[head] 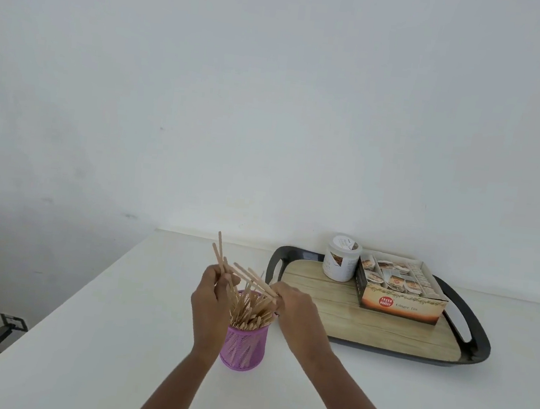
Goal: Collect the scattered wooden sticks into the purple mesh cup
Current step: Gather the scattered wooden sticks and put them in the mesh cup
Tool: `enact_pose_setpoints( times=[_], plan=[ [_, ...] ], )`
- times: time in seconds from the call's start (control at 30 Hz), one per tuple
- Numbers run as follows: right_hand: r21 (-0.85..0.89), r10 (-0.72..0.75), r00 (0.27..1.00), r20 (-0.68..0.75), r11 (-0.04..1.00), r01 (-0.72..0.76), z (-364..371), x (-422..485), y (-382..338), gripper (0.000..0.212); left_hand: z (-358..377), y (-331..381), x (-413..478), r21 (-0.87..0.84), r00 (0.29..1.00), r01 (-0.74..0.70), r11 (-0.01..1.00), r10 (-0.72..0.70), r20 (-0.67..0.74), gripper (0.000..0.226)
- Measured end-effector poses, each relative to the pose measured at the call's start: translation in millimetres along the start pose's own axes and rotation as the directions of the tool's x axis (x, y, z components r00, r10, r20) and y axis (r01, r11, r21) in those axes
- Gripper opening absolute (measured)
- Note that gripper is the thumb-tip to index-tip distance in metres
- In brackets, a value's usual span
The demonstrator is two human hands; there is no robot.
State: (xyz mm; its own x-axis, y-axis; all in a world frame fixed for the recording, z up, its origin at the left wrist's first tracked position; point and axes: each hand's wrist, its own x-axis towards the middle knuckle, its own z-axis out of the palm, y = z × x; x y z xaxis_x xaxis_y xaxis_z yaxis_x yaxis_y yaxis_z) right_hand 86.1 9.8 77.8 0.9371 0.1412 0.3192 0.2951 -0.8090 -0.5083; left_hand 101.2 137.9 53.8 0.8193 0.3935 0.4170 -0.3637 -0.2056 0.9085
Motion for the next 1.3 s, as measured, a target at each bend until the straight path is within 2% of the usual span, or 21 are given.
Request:
enact_pose_setpoints(
  times=[0.17,0.27,0.43,0.57,0.67,0.73,0.9,1.07,1.17,1.3],
  plan=[
    [0.305,0.061,0.995,-0.084,0.952,-0.032,3.8,1.7,0.0,0.019,0.7,-10.0,-6.7,0.092,0.991,-0.035,0.995,0.022,0.135,0.025],
    [0.426,0.121,0.984,-0.13,0.903,-0.055,3.6,8.1,-2.0,0.021,2.5,-12.2,-9.0,0.146,0.984,-0.055,0.988,0.028,0.177,0.027],
    [0.685,0.223,0.967,-0.125,0.725,-0.078,7.1,20.2,-11.0,0.023,3.3,-13.9,-9.2,0.189,0.981,-0.063,0.98,0.026,0.193,0.023],
    [0.797,0.257,0.955,-0.147,0.603,-0.04,13.9,25.7,-19.4,0.031,3.2,-13.6,-9.9,0.167,0.981,-0.059,0.984,0.026,0.192,0.031],
    [0.798,0.263,0.952,-0.157,0.601,-0.034,23.1,24.8,-20.6,0.031,4.5,-15.8,-10.4,0.179,0.979,-0.073,0.981,0.036,0.202,0.021],
    [0.777,0.254,0.956,-0.146,0.628,-0.048,30.8,21.7,-17.9,0.027,3.6,-17.4,-10.7,0.174,0.977,-0.083,0.981,0.045,0.21,0.023],
    [0.635,0.178,0.98,-0.09,0.768,-0.081,39.7,19.0,-10.4,0.017,-0.5,-18.0,-13.3,0.137,0.981,-0.056,0.989,0.029,0.194,0.027],
    [0.629,0.155,0.987,-0.031,0.771,-0.101,32.0,24.9,-8.2,0.018,-0.7,-15.9,-14.2,0.101,0.987,-0.027,0.994,0.01,0.159,0.027],
    [0.649,0.147,0.988,-0.052,0.757,-0.079,26.9,24.8,-5.1,0.024,0.9,-13.1,-12.0,0.084,0.99,-0.028,0.996,0.015,0.143,0.028],
    [0.592,0.105,0.99,-0.093,0.805,-0.03,25.0,23.6,-1.7,0.026,3.5,-8.7,-12.1,0.087,0.989,-0.042,0.995,0.029,0.146,0.03]
  ],
)
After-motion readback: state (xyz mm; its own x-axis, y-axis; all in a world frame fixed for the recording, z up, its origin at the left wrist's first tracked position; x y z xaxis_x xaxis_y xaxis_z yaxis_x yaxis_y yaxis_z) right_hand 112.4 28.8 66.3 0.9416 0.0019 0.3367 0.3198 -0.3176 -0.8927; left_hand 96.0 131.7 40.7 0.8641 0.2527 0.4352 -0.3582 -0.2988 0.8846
